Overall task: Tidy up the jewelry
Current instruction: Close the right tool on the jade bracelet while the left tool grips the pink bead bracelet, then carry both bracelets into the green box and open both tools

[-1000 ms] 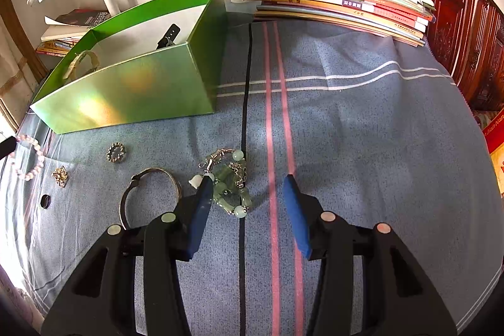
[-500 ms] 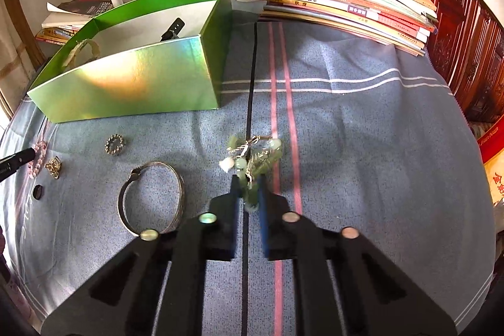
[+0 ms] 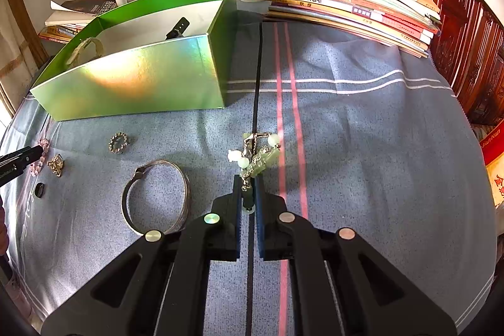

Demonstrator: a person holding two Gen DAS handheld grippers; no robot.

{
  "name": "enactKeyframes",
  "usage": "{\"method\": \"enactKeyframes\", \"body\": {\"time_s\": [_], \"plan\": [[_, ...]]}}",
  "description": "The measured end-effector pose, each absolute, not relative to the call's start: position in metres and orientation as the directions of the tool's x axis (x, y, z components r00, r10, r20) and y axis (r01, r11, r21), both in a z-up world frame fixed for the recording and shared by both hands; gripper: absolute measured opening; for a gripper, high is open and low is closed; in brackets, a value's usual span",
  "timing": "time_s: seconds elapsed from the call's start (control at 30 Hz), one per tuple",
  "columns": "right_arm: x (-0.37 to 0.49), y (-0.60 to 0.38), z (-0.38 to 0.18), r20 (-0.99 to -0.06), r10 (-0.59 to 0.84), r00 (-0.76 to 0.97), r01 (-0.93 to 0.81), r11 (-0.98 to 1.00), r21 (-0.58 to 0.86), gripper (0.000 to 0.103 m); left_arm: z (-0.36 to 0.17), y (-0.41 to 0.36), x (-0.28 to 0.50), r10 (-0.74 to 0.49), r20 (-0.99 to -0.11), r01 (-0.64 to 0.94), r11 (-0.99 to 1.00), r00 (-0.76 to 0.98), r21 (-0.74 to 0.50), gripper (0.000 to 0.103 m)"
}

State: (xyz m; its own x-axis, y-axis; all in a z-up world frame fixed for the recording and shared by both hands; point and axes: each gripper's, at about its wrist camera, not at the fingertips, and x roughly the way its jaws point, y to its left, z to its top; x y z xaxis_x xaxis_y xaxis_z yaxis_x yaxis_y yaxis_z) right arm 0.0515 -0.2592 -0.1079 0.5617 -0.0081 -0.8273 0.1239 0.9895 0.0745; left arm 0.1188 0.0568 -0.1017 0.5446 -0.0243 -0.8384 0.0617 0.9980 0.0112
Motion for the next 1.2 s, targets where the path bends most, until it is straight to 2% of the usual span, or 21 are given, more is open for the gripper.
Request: {"method": "enactKeyframes", "body": {"time_s": [0.07, 0.1, 0.13, 0.4, 0.83, 1.2], "plan": [[0.051, -0.259, -0.108, -0.827, -0.01, 0.562, 0.124, 0.99, 0.073, 0.008, -0.101, 0.054, 0.117, -0.042, -0.836, 0.083, 0.997, 0.547, 0.004, 0.026], [0.052, -0.259, -0.108, -0.827, -0.01, 0.562, 0.124, 0.99, 0.073, 0.008, -0.101, 0.052, 0.116, -0.044, -0.836, 0.088, 0.996, 0.546, 0.006, 0.014], [0.052, -0.26, -0.108, -0.827, -0.01, 0.563, 0.124, 0.99, 0.072, 0.008, -0.1, 0.051, 0.115, -0.044, -0.838, 0.09, 0.996, 0.544, 0.006, 0.008], [0.048, -0.259, -0.099, -0.817, -0.006, 0.576, 0.125, 0.989, 0.081, 0.008, -0.089, 0.047, 0.103, -0.021, -0.826, 0.06, 0.998, 0.563, 0.016, 0.008], [0.028, -0.222, -0.023, -0.699, 0.096, 0.708, -0.015, 0.993, 0.121, 0.008, -0.03, 0.031, 0.072, -0.08, -0.741, 0.113, 0.994, 0.666, -0.006, 0.008], [0.03, -0.196, -0.027, -0.721, 0.134, 0.68, -0.076, 0.991, 0.112, 0.008, -0.029, 0.023, 0.065, -0.098, -0.74, 0.143, 0.99, 0.665, -0.002, 0.008]]}}
